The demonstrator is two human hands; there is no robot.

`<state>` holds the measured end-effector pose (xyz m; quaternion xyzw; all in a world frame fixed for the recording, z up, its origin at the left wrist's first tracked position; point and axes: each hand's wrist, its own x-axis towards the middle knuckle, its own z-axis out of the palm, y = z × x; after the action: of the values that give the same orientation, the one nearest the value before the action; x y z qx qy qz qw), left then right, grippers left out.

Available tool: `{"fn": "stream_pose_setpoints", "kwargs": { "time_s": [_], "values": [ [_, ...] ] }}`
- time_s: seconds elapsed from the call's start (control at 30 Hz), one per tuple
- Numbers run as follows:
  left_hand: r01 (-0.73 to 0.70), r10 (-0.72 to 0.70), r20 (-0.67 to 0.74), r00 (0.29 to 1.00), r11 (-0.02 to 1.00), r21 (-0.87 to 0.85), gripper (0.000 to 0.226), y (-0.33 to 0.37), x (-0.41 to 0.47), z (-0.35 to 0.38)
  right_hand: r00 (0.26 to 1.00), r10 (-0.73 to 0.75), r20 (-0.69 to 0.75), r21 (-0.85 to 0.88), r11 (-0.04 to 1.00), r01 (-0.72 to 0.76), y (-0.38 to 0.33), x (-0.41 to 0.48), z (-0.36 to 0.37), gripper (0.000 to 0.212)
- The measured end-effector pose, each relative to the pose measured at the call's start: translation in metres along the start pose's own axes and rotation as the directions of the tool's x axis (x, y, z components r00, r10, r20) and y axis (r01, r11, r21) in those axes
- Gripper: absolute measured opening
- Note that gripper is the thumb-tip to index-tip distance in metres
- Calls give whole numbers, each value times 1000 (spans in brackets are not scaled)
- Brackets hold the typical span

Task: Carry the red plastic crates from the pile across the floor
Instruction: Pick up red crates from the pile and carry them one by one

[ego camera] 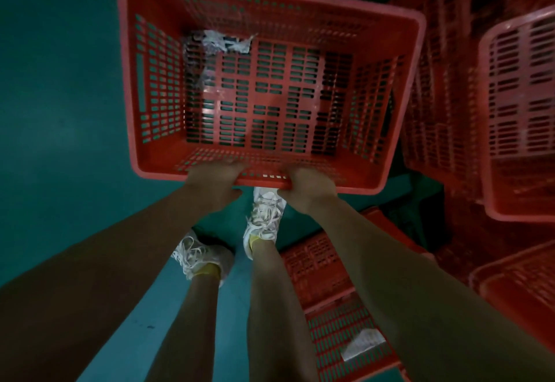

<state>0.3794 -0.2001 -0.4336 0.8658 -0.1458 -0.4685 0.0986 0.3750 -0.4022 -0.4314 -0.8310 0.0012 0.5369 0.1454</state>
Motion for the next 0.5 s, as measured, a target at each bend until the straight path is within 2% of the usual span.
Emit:
{"fn": "stream_pose_setpoints", "kwargs": {
  "time_s": [0.13,0.37,0.5],
  "values": [
    [3,-5,-78,997,1000,-26,51,0,-2,2,999,-22,-30,-52,998,20,-2,-3,0,23],
    [-49,49,-69,996,999,9,40,5,-21,-22,993,6,-115,-206,978,-30,-12,-25,-19,16],
    [-66,66,-48,997,998,-6,34,3,-44,-46,987,23,-161,-299,952,-71,-31,-45,-35,21]
  ]
}}
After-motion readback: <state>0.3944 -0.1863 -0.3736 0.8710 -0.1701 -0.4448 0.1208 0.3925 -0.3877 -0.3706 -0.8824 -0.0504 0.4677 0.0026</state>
